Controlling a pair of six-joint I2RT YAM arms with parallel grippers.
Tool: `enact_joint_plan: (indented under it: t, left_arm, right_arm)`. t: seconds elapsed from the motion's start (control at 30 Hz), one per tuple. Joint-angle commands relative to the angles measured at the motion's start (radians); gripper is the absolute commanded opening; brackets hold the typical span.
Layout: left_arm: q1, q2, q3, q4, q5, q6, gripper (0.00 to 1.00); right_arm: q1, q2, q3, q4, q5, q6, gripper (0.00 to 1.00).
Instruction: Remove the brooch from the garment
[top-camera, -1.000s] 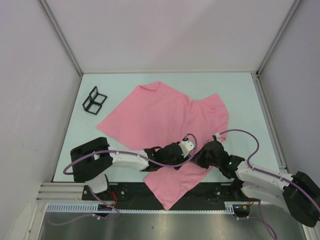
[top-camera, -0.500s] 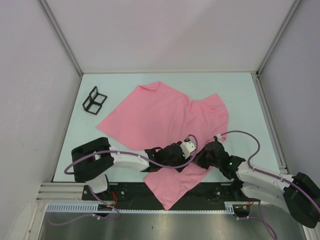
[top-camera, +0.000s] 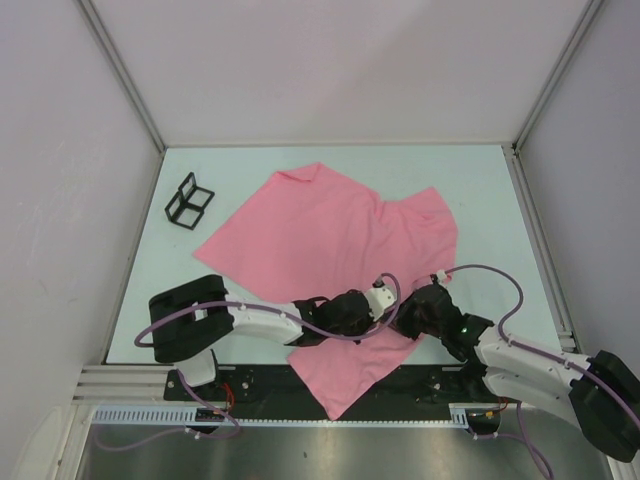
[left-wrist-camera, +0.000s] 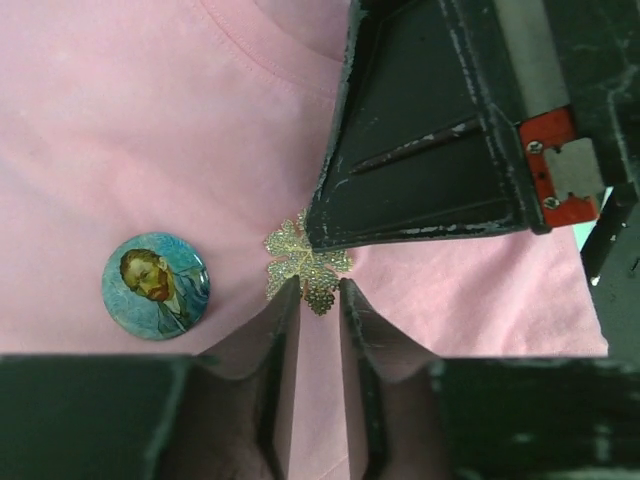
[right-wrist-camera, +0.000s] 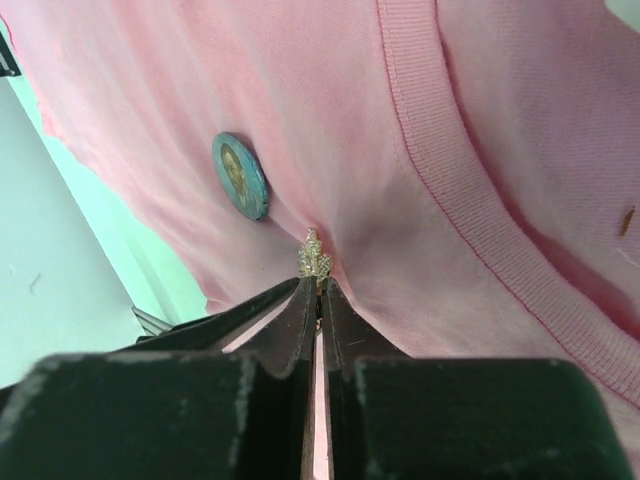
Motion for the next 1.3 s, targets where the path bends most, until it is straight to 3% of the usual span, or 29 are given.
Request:
enact_joint_plan:
  t: [0.0, 0.2, 0.37, 0.57, 0.9, 1.27]
  left_arm:
    - [0.004, -0.002, 0.032, -0.01, -0.043, 0.007, 0.22]
    - [0.005, -0.004, 0.069, -0.082, -0.03, 0.005, 0.14]
    - [0.008, -0.016, 0.082, -0.114, -0.016, 0.014, 0.07]
    - [0.011, -0.005, 0.099, -0.131, 0.006, 0.007, 0.0]
    - [0.057, -0.008, 0.104, -0.154, 0.091, -0.038, 0.0]
    - [0.096, -0.01, 0.081, -0.12, 0.179, -0.101, 0.0]
  right_arm:
    - [-0.003, -0.022, -0.01, -0.01, 0.01, -0.017, 0.1]
    - [-0.01, -0.069, 0.009, -0.05, 0.027, -0.195, 0.3]
    - [-0.017, -0.146, 0.012, -0.108, 0.047, -0.286, 0.35]
    - [-0.02, -0.176, 0.013, -0.12, 0.058, -0.364, 0.34]
    - [0.029, -0.083, 0.013, -0.012, 0.073, -0.39, 0.17]
    - [0.153, -0.006, 0.009, 0.116, 0.259, -0.338, 0.0]
